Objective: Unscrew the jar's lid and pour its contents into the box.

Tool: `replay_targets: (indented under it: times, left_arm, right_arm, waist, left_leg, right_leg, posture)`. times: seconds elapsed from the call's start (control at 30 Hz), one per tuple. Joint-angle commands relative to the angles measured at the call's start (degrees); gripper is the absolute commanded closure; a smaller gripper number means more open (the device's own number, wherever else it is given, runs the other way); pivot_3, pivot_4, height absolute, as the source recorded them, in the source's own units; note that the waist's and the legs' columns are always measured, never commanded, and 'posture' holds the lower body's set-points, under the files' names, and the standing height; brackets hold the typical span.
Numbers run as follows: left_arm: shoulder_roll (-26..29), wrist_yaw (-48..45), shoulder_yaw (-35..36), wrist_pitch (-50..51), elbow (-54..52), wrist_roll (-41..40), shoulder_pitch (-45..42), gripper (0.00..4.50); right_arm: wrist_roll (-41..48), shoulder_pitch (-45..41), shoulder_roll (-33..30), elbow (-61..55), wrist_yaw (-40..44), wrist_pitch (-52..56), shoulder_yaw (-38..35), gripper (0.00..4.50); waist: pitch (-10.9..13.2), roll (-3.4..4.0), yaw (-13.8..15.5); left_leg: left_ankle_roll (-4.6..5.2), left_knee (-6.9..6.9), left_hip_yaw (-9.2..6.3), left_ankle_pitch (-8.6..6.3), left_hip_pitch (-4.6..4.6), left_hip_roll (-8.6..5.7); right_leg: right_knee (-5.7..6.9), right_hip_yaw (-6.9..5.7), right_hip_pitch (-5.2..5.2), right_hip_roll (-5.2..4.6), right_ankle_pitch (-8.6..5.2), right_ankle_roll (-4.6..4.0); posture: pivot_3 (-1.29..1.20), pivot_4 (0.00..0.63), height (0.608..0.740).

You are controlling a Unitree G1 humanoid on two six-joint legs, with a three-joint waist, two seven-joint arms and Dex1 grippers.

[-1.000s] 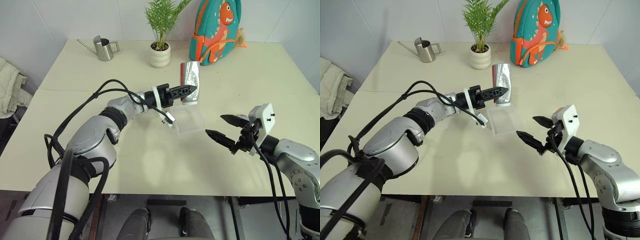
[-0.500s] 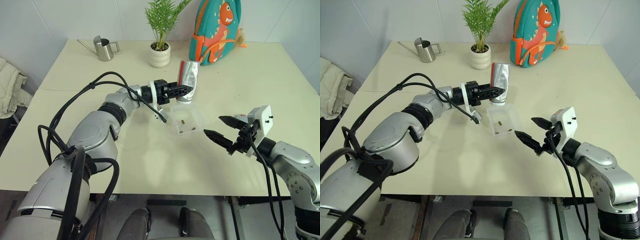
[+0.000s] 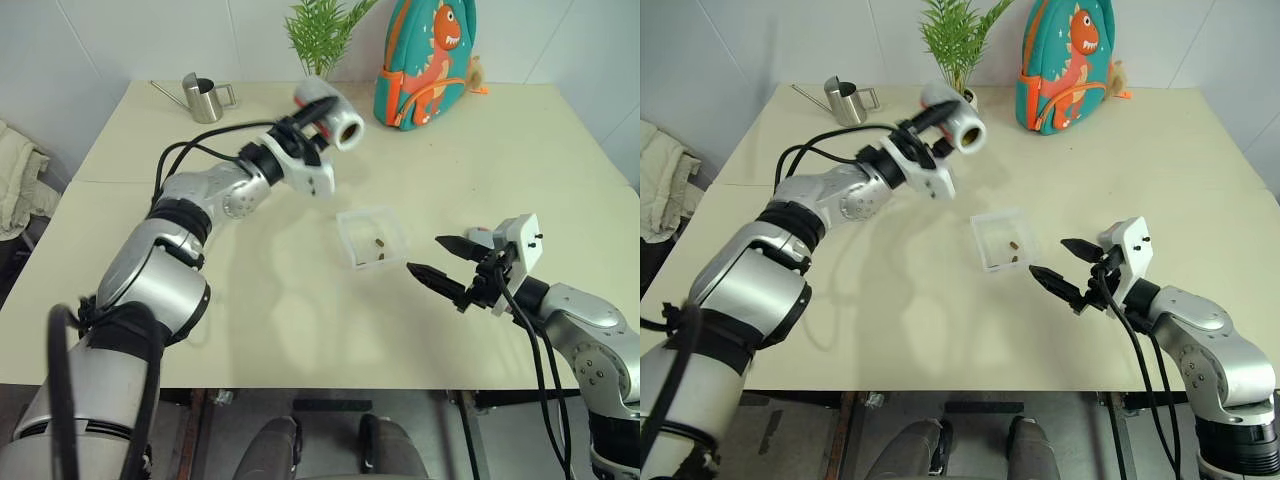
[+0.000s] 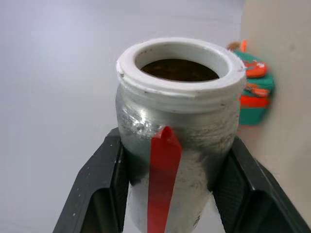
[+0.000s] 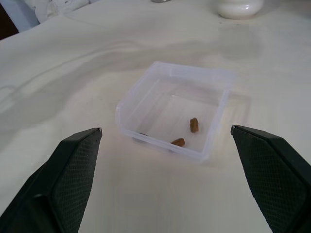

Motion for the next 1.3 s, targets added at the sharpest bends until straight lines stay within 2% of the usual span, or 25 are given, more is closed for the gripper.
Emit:
replay_targets:
  times: [0.03, 0.07, 0.13, 0.3, 0.37, 0.43, 0.53, 0.7, 0.73, 0.77, 0.93, 1.2, 1.3]
  left_arm:
    - [1.17, -26.38, 17.37, 15.68, -3.35, -22.58, 2.29, 2.57]
    - [1.35, -31.15, 22.03, 22.08, -4.76, -28.06, 3.32, 2.57]
    - [3.1, -33.81, 27.82, 30.63, -7.61, -33.71, 6.17, 2.57]
    - [7.42, -31.7, 38.0, 47.65, -20.77, -42.87, 17.44, 2.57]
    - [8.14, -33.81, 43.97, 53.09, -25.94, -49.75, 21.59, 2.57]
    - [9.05, -31.62, 46.45, 53.19, -30.22, -50.34, 27.32, 2.57]
    - [10.12, -28.68, 45.6, 50.25, -34.82, -46.52, 35.63, 2.57]
    - [8.43, -27.08, 47.29, 49.7, -39.01, -48.41, 42.42, 2.57]
    - [8.26, -27.2, 47.05, 49.47, -39.51, -48.17, 43.32, 1.84]
    - [8.12, -27.13, 46.74, 49.24, -40.07, -47.87, 44.11, 1.66]
    - [7.84, -27.6, 45.33, 50.04, -44.56, -47.46, 47.61, 0.06]
    - [12.74, -33.37, 44.18, 55.55, -54.46, -47.75, 56.03, 0.02]
    - [16.17, -36.53, 44.24, 56.56, -56.84, -47.15, 59.7, 0.02]
  right_arm:
    - [-2.27, -0.99, -1.21, 1.5, 1.86, -3.38, 0.61, 0.02]
    - [-2.92, -1.17, -1.35, 2.09, 2.29, -3.96, 1.02, 0.02]
    - [-3.92, -1.48, -1.55, 3.16, 3.21, -4.94, 1.84, 0.02]
    - [-5.58, -2.74, -1.0, 4.95, 4.53, -6.68, 3.5, 0.02]
    - [-6.58, -3.27, -1.02, 6.01, 5.04, -7.83, 4.18, 0.02]
    - [-7.9, -4.0, -0.95, 7.7, 5.6, -9.46, 4.71, 0.02]
    - [-9.16, -5.3, -0.64, 10.2, 6.25, -11.78, 5.07, 0.02]
    - [-9.97, -6.31, -0.3, 12.79, 7.68, -13.22, 5.9, 0.02]
    - [-10.17, -6.37, -0.15, 13.16, 7.88, -13.44, 6.07, 0.0]
    - [-10.32, -6.41, -0.04, 13.46, 8.06, -13.65, 6.18, 0.0]
    - [-10.82, -6.83, 0.35, 14.26, 8.59, -14.27, 6.34, 0.0]
    - [-11.66, -8.31, 1.13, 16.24, 10.92, -21.84, 5.26, 0.0]
    - [-11.53, -8.26, -0.15, 15.82, 15.74, -26.29, 5.52, 0.0]
  waist:
    - [0.0, 0.0, -0.69]
    - [0.0, 0.0, -0.8]
    - [0.0, 0.0, -1.25]
    - [-0.08, -0.12, -2.56]
    - [-0.11, -0.19, -2.59]
    - [-0.17, -0.27, -2.5]
    - [-0.2, -0.32, -2.18]
    - [-0.25, -0.36, -1.12]
    - [-0.25, -0.36, -1.02]
    - [-0.26, -0.37, -1.01]
    - [-0.25, -0.37, -1.01]
    - [-0.26, -0.36, -1.9]
    - [-0.26, -0.37, -2.06]
  left_leg:
    - [0.02, 0.07, 0.03, -0.01, 0.0, 0.0]
    - [0.05, 0.12, 0.06, -0.02, 0.0, 0.01]
    - [0.13, 0.27, 0.03, -0.07, 0.02, 0.02]
    - [0.25, 0.45, 0.04, -0.14, 0.18, 0.05]
    - [0.24, 0.5, 0.02, -0.14, 0.19, 0.06]
    - [0.23, 0.52, 0.0, -0.14, 0.18, 0.08]
    - [0.17, 0.52, 0.01, -0.18, 0.23, 0.09]
    - [0.15, 0.51, -0.02, -0.2, 0.32, 0.08]
    - [0.13, 0.5, -0.03, -0.21, 0.41, 0.09]
    - [0.12, 0.48, -0.02, -0.25, 0.51, 0.09]
    - [0.15, 0.39, 0.05, -0.35, 0.74, 0.12]
    - [0.11, 0.27, 0.17, -0.44, 0.79, 0.17]
    - [0.12, 0.16, 0.19, -0.44, 0.85, 0.19]
  right_leg:
    - [0.04, -0.03, 0.04, 0.02, 0.0, 0.0]
    - [0.1, -0.04, 0.04, 0.03, 0.0, 0.0]
    - [0.28, -0.05, 0.05, 0.04, 0.0, 0.0]
    - [0.58, 0.01, 0.05, 0.02, 0.0, 0.0]
    - [0.66, 0.02, 0.04, 0.02, 0.0, 0.0]
    - [0.67, 0.03, 0.04, 0.01, 0.01, -0.01]
    - [0.66, 0.07, 0.04, 0.0, 0.02, -0.03]
    - [0.54, 0.07, 0.19, -0.01, 0.04, -0.07]
    - [0.49, 0.07, 0.27, -0.01, 0.05, -0.09]
    - [0.46, 0.07, 0.36, -0.01, 0.05, -0.1]
    - [0.45, 0.11, 0.49, 0.02, 0.05, -0.11]
    - [0.41, 0.21, 0.47, 0.04, 0.05, -0.12]
    - [0.37, 0.21, 0.47, 0.03, 0.04, -0.13]
  posture:
    - [0.0, 0.15, 0.74]
    - [0.0, 0.15, 0.74]
    - [0.0, 0.15, 0.74]
    - [0.0, 0.15, 0.74]
    - [0.0, 0.15, 0.74]
    - [0.0, 0.15, 0.74]
    - [0.0, 0.15, 0.74]
    - [0.0, 0.15, 0.74]
    - [0.0, 0.15, 0.74]
    - [0.0, 0.15, 0.74]
    - [0.0, 0.15, 0.74]
    - [0.0, 0.15, 0.74]
    - [0.0, 0.15, 0.74]
